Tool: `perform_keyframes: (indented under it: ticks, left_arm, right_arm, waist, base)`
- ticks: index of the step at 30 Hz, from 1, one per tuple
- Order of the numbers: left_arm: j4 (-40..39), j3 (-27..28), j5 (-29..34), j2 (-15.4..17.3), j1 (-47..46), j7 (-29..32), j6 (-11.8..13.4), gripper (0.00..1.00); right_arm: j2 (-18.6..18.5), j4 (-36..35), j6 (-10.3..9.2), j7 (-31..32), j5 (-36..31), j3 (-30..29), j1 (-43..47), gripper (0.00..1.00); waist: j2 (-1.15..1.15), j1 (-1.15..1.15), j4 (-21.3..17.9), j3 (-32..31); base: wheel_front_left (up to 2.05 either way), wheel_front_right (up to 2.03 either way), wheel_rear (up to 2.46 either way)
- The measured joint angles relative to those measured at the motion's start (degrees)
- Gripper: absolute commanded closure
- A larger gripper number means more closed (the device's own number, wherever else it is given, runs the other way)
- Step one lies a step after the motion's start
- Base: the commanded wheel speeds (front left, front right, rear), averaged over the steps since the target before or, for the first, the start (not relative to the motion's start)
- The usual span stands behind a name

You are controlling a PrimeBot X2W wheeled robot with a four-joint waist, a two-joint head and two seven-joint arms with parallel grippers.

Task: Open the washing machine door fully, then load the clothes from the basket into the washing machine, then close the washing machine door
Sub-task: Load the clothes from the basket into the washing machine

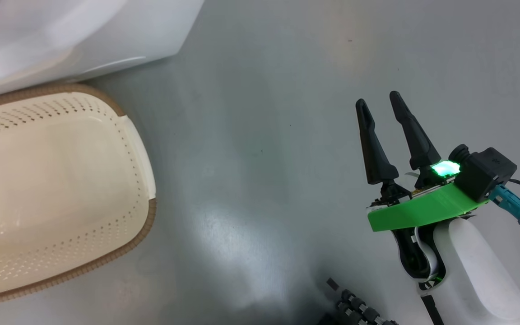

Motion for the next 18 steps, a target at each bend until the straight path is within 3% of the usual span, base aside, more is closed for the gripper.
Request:
perform_keyframes:
  ticks: [12,18]
  left_arm:
    - [4.4,-1.7,-3.4,-3.2,9.7,-5.2,0.0,0.0]
    - [2.7,-1.7,-4.3,-5.9,15.4,-5.9,0.0,0.0]
  right_arm:
    - [0.1,2.7,0.0,0.0,-1.2,0.1,-1.2,0.0]
    - [0.0,3.4,0.0,0.0,-2.5,-0.5,-1.1,0.0]
  waist:
    - [0.0,0.0,2.1,-4.7]
    - [0.0,0.0,3.5,-8.0]
  base:
    - [0.0,0.0,0.0]
    - [0.0,0.0,0.0]
